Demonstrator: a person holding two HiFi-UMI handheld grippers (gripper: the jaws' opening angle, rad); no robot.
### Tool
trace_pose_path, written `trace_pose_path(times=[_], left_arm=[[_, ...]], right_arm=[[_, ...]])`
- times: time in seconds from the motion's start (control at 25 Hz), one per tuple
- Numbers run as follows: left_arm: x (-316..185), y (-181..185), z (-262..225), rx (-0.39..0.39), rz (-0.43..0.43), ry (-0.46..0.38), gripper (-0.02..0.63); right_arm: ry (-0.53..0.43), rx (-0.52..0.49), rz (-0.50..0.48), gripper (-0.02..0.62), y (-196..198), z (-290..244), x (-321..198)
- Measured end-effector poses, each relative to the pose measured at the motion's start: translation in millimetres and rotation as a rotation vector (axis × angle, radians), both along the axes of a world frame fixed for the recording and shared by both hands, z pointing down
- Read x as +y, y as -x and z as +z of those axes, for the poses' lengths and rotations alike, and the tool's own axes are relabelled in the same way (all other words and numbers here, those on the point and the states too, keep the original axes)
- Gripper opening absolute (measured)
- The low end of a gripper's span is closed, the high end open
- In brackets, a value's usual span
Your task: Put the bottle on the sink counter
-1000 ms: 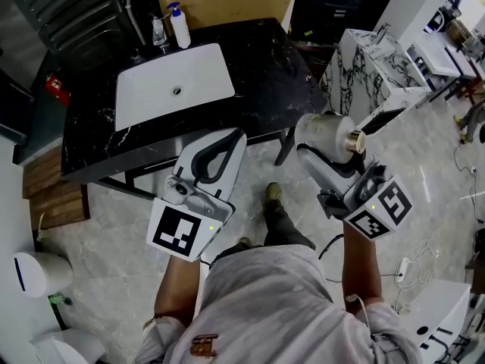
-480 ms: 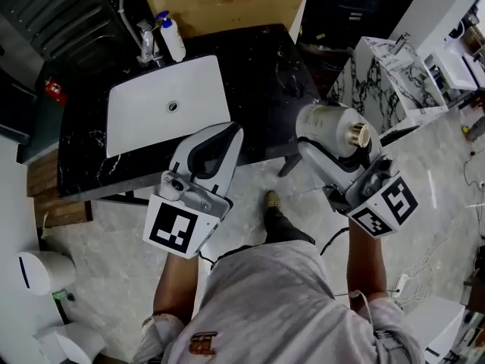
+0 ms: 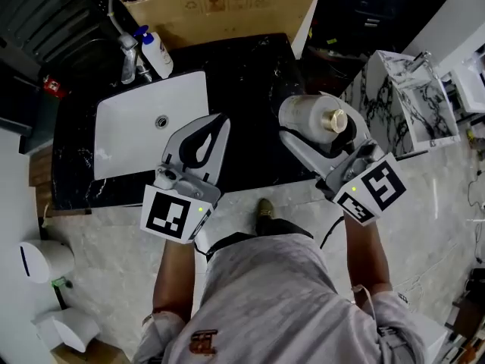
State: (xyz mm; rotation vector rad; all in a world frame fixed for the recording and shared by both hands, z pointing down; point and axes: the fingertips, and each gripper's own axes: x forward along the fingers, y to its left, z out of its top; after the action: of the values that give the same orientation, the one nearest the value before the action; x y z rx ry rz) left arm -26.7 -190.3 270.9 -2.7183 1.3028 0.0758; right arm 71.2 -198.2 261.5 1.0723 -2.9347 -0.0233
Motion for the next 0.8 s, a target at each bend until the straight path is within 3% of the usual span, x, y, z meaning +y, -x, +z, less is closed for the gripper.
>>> trace_pose_path(times=[0.36,0.8], left_arm=[[-61.9,-8.9,30.5,-0.026,-0.057,0.065,0.002],[-103.9,-9.5,69.0,-0.047,-0.030,0.120,0.002]], right_arm=[[0.099,0.076,-0.066,0.330,4.0,45.8,-76.5],[0.232,0.199,-0.044,0.330,13.3,111.0,-120.2]])
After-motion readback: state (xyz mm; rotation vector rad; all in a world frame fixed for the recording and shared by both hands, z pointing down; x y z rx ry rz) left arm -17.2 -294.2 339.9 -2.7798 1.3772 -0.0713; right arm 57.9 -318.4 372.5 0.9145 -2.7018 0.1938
